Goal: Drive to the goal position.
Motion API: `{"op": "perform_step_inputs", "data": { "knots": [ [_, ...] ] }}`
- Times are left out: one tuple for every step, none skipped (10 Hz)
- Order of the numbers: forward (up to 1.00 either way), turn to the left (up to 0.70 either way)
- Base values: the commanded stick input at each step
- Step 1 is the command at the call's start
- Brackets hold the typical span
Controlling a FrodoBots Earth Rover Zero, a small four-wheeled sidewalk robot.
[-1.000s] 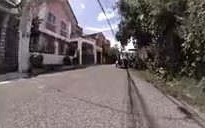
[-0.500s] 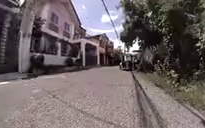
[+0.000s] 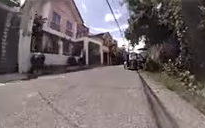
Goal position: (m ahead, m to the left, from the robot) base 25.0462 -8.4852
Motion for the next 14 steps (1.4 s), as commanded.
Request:
{"op": "perform_step_inputs", "data": {
  "knots": [
    [0.70, 0.08],
    [0.70, 0.08],
    [0.70, 0.08],
    [0.70, 0.08],
    [0.70, 0.08],
    [0.70, 0.08],
    [0.70, 0.08],
    [0.70, 0.08],
    [0.70, 0.08],
    [0.70, 0.08],
    [0.70, 0.08],
    [0.70, 0.08],
    [0.70, 0.08],
    [0.70, 0.08]
  ]
}}
